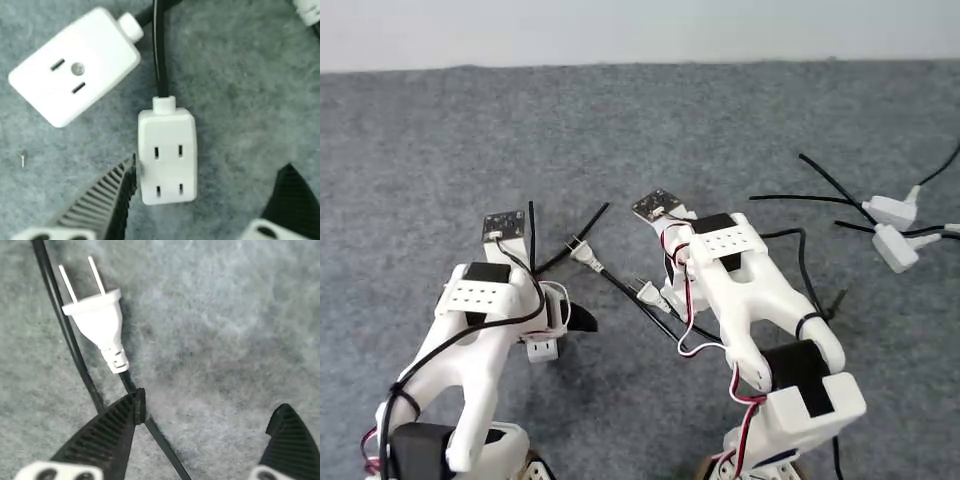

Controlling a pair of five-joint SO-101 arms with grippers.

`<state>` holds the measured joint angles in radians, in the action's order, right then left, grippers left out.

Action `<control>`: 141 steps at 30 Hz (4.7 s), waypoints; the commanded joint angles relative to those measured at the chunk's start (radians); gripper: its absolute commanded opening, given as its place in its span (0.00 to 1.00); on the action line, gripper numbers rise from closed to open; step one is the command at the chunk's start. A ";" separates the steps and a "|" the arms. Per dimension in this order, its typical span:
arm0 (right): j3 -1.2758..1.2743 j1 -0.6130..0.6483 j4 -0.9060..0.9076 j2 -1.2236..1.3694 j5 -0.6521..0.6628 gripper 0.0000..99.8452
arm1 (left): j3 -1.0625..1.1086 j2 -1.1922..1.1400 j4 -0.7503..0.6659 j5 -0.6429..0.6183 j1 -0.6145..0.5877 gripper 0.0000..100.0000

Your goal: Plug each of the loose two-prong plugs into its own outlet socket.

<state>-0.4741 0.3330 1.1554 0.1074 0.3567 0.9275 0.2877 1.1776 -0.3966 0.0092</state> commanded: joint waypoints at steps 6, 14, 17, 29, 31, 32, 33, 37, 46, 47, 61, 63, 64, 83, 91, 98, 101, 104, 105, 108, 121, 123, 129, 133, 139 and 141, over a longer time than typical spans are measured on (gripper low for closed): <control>0.055 0.007 0.013 -0.005 0.011 0.37 | -0.002 0.012 -0.012 -0.012 -0.002 0.42; 0.055 0.007 0.013 -0.007 0.011 0.37 | -0.002 0.012 -0.014 -0.008 0.000 0.39; 0.055 0.007 0.013 -0.007 0.011 0.37 | -0.008 0.012 -0.014 -0.006 0.000 0.30; 0.055 0.007 0.013 -0.005 0.011 0.37 | -0.004 0.012 -0.071 0.101 0.000 0.01; 0.055 0.007 0.013 -0.005 0.011 0.37 | -0.004 0.012 -0.071 0.101 0.014 0.01; 0.055 0.007 0.013 -0.005 0.011 0.37 | -0.004 0.012 -0.071 0.101 0.031 0.01; 0.055 0.008 0.013 -0.005 0.011 0.37 | -0.004 0.012 -0.071 0.101 0.048 0.01; 0.054 0.008 0.013 -0.005 0.011 0.37 | -0.012 0.014 -0.071 0.101 0.087 0.01; 0.054 0.008 0.013 -0.005 0.011 0.37 | -0.007 0.014 -0.071 0.101 0.087 0.14; 0.054 0.008 0.013 -0.005 0.011 0.37 | -0.004 0.014 -0.071 0.101 0.087 0.19; 0.057 0.012 0.031 -0.005 0.011 0.37 | -0.002 0.012 0.015 0.051 0.089 0.47; 0.057 0.012 0.033 -0.005 0.011 0.37 | -0.002 0.012 0.014 0.051 0.089 0.47; 0.057 0.012 0.033 -0.005 0.011 0.37 | -0.002 0.012 0.014 0.048 0.089 0.47; 0.057 0.013 0.033 -0.005 0.011 0.37 | -0.051 0.014 -0.021 0.229 0.098 0.01; 0.057 0.012 0.030 -0.005 0.009 0.37 | -0.166 0.020 -0.006 0.224 0.180 0.01; 0.057 0.002 0.027 -0.012 0.005 0.37 | -0.331 0.014 0.071 0.175 0.391 0.01; 0.058 -0.016 0.025 -0.012 0.003 0.37 | -0.305 0.014 0.071 0.180 0.371 0.01; 0.058 -0.015 0.027 -0.013 0.003 0.37 | -0.236 0.012 0.040 0.181 0.245 0.06; 0.058 -0.013 0.027 -0.013 0.003 0.37 | -0.217 0.012 0.020 0.181 0.190 0.10; 0.058 -0.013 0.028 -0.013 0.003 0.37 | -0.174 0.012 0.002 0.176 0.066 0.27; 0.058 -0.013 0.028 -0.010 0.005 0.37 | -0.104 0.014 -0.002 0.117 0.167 0.51; 0.058 -0.013 0.028 -0.010 0.006 0.37 | -0.102 0.014 -0.002 0.117 0.164 0.51; 0.058 -0.013 0.031 -0.013 0.006 0.37 | -0.059 0.012 -0.003 0.123 0.169 0.51; 0.058 -0.013 0.033 -0.013 0.006 0.37 | 0.008 0.012 -0.002 0.149 0.163 0.51; 0.058 -0.012 0.033 -0.013 0.006 0.37 | -0.027 0.021 0.006 0.222 0.129 0.51; 0.058 -0.012 0.033 -0.013 0.005 0.37 | -0.116 0.021 0.040 0.233 0.101 0.51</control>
<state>-0.4741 0.3268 1.1738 0.1074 0.3567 0.9321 0.2877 1.1991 -0.1910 0.1427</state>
